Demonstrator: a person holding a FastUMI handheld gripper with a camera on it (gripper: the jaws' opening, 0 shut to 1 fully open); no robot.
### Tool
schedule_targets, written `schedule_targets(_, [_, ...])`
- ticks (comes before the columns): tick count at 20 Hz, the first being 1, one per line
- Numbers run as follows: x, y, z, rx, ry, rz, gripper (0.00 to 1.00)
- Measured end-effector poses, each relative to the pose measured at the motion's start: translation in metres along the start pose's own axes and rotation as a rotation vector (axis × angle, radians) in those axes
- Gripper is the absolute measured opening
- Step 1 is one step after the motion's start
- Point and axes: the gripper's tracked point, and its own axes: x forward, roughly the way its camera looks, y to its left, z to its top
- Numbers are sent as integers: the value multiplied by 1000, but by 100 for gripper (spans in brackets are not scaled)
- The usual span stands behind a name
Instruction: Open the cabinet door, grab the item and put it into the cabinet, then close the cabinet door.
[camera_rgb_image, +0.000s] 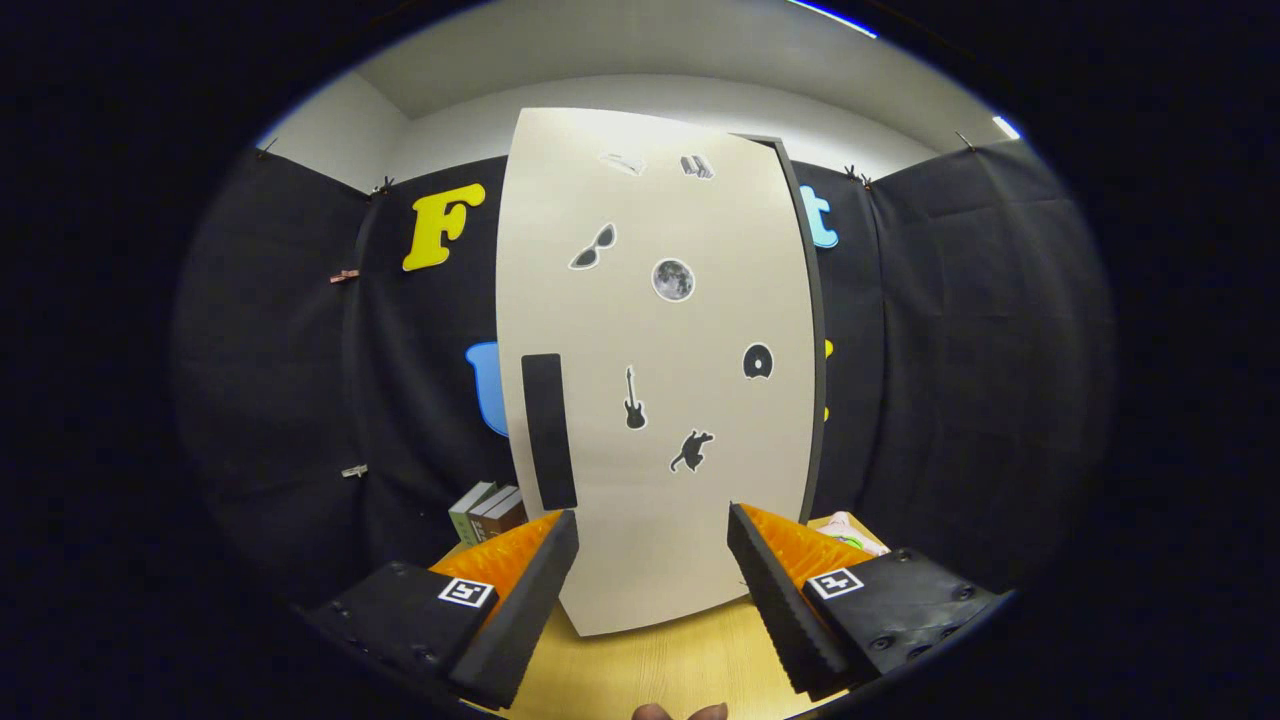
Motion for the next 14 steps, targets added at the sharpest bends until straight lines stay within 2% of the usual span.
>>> schedule_targets(14, [-12, -36, 22, -36, -50, -68, 97])
